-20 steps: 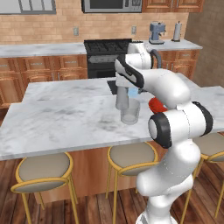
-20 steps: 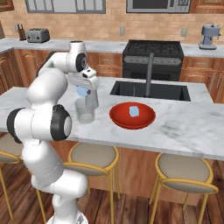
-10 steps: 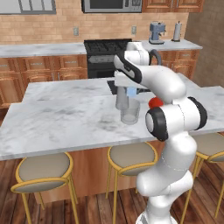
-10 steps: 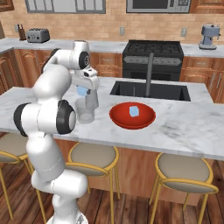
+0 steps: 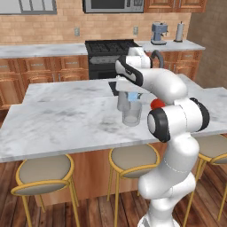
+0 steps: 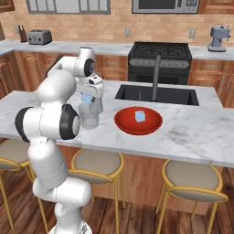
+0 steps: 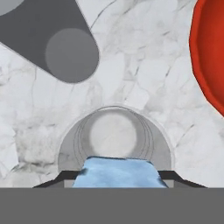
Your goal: There are two ice cubes in the ice bowl. Place both ice cubes in the glass cup.
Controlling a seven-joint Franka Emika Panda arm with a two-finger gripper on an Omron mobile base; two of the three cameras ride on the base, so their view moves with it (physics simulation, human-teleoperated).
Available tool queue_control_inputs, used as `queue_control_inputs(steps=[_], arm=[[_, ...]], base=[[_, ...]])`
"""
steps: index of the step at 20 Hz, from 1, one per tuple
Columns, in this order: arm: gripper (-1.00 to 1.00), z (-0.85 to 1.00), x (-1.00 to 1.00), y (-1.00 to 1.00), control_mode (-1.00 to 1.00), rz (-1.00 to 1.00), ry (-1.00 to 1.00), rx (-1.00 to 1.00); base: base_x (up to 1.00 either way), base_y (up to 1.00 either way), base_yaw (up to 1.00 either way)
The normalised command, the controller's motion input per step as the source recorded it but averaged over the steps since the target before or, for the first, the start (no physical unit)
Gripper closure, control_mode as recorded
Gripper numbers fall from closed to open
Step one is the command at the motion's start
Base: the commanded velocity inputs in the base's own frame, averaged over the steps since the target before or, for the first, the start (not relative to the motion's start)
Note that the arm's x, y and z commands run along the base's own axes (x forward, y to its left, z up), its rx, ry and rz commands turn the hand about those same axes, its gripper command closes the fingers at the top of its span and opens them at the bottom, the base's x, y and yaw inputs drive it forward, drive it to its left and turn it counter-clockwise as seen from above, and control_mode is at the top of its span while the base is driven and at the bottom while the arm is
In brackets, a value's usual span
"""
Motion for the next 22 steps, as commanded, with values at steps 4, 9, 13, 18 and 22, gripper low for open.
queue_control_inputs(steps=[4, 9, 13, 18, 22], arm=[[1.0, -0.22, 0.04, 0.0, -1.0, 0.0, 0.0, 0.0], [1.0, -0.16, 0.18, 0.0, -1.0, 0.0, 0.0, 0.0], [1.0, -0.06, 0.23, 0.0, -1.0, 0.0, 0.0, 0.0], [1.0, -0.02, 0.15, 0.0, -1.0, 0.0, 0.0, 0.0], [1.0, -0.09, 0.12, 0.0, -1.0, 0.0, 0.0, 0.0]], base=[[0.0, 0.0, 0.0], [0.0, 0.0, 0.0], [0.0, 0.0, 0.0], [0.0, 0.0, 0.0], [0.0, 0.0, 0.0]])
